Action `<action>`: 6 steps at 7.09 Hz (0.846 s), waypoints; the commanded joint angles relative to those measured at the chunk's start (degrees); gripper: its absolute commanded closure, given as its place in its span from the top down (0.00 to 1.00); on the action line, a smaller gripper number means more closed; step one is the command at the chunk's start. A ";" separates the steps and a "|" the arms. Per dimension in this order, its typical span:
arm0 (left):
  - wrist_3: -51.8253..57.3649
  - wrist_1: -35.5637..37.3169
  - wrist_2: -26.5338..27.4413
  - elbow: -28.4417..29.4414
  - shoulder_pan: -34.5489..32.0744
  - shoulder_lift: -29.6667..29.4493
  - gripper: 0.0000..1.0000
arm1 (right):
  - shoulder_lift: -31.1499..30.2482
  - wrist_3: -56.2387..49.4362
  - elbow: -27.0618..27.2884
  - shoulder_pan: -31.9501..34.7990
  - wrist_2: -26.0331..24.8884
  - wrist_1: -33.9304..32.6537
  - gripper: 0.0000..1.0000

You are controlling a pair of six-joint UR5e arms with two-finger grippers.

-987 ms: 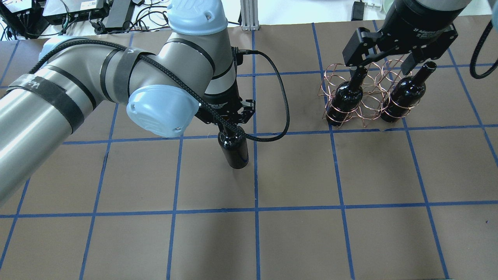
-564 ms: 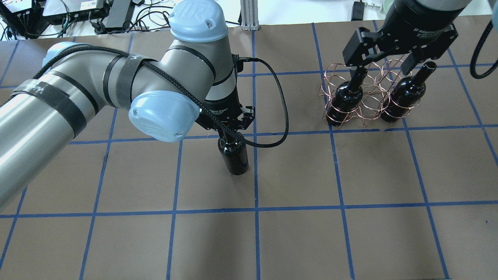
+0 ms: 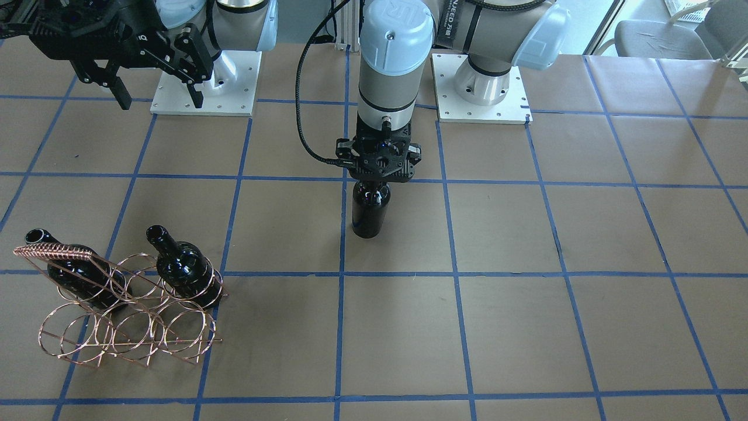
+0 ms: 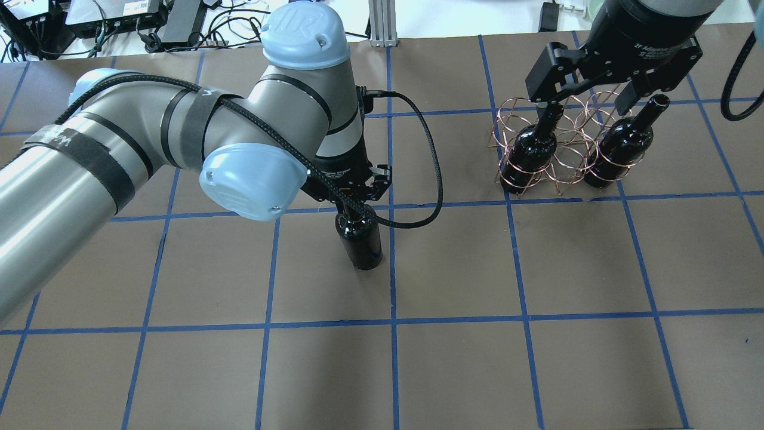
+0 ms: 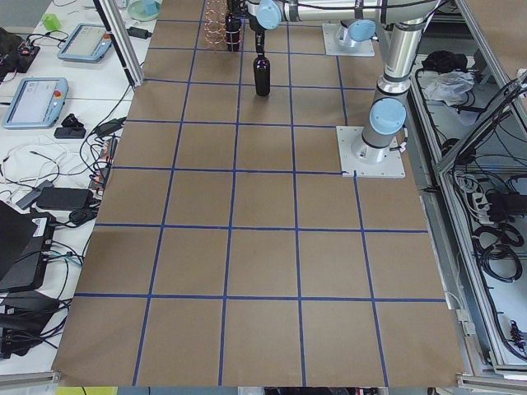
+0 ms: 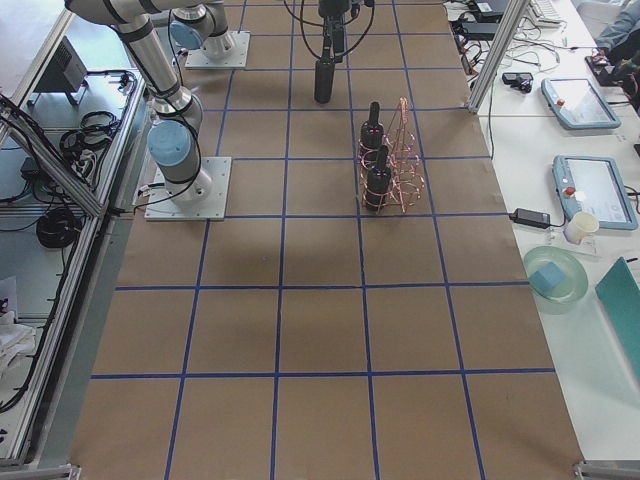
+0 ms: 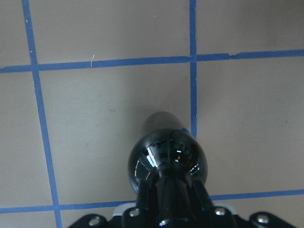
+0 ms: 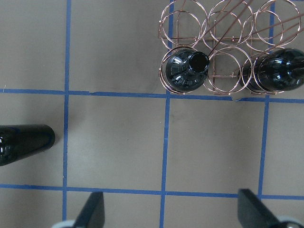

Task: Place wine into wine basket
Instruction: 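Lower the held bottle upright onto the table center with the left gripper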

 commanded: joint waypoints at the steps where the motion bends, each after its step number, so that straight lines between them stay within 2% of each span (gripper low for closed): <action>1: -0.01 0.11 -0.18 0.00 0.00 -0.16 0.39 | 0.00 -0.01 0.04 0.00 0.00 0.00 1.00; 2: 0.25 0.03 -0.96 0.00 0.00 -0.25 0.73 | 0.00 0.07 0.04 0.00 0.00 0.00 1.00; 3: 0.77 0.11 -1.05 0.78 0.09 0.01 1.00 | 0.00 -0.01 -0.05 0.00 0.00 0.00 1.00; 5: 0.78 0.11 -0.71 1.92 0.18 0.45 1.00 | 0.00 -0.10 -0.05 -0.09 -0.26 0.00 1.00; 6: 0.95 -0.58 -0.36 4.89 1.13 0.89 1.00 | 0.00 -0.10 -0.05 -0.09 -0.18 -0.09 1.00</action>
